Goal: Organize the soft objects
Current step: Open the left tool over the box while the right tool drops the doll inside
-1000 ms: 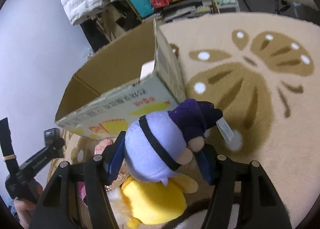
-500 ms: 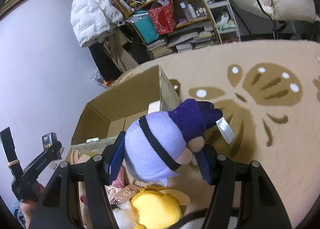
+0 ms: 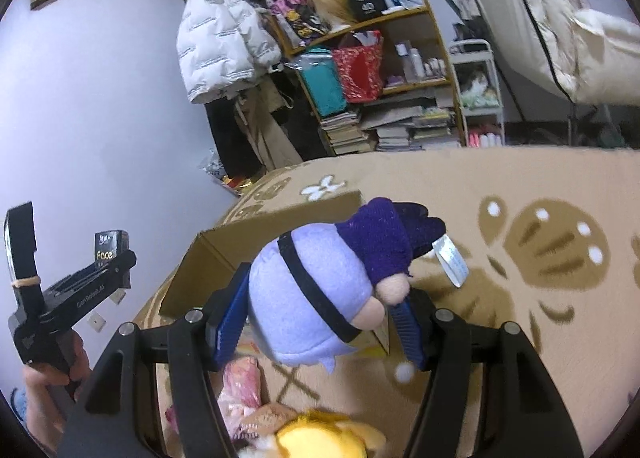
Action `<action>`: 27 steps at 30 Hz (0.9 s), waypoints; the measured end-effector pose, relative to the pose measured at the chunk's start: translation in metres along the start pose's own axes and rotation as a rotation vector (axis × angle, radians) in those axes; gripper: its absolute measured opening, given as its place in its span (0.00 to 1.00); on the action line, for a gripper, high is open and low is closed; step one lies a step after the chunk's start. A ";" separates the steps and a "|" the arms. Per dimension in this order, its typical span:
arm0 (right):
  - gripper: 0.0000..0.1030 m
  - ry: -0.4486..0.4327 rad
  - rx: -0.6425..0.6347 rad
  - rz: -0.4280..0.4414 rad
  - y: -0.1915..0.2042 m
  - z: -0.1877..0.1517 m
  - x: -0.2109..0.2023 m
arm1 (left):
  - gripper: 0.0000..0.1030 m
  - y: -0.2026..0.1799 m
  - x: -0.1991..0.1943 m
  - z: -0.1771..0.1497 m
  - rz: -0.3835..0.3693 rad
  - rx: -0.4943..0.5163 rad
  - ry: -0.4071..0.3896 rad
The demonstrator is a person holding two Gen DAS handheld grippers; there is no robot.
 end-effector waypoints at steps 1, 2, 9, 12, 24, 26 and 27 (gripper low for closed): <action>0.67 0.000 -0.013 -0.004 0.002 0.004 0.003 | 0.44 -0.001 0.001 0.002 0.000 0.002 0.000; 0.67 0.000 -0.028 -0.009 0.005 0.009 0.007 | 0.44 -0.003 0.004 0.005 0.003 0.005 0.000; 0.68 0.021 -0.132 -0.035 0.019 0.020 0.034 | 0.44 -0.020 0.026 0.007 -0.015 0.035 0.022; 0.69 0.044 -0.168 -0.047 0.023 0.019 0.047 | 0.44 -0.030 0.032 0.006 -0.033 0.068 0.035; 0.73 0.082 -0.235 -0.048 0.031 0.012 0.065 | 0.45 -0.055 0.040 -0.003 -0.015 0.150 0.045; 0.73 0.087 -0.231 -0.048 0.031 0.011 0.066 | 0.46 -0.058 0.043 -0.005 -0.015 0.163 0.057; 0.74 0.091 -0.226 -0.045 0.030 0.011 0.067 | 0.46 -0.061 0.044 -0.004 -0.017 0.167 0.063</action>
Point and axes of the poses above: each gripper's, at about its wrist camera, not at the fingertips, and x roughly the way its jaws point, y to its left, z to its top, the point moved 6 cm from there along x, roughly the way its jaws point, and after that the axes turned 14 degrees about y, right-handed, at the moved point
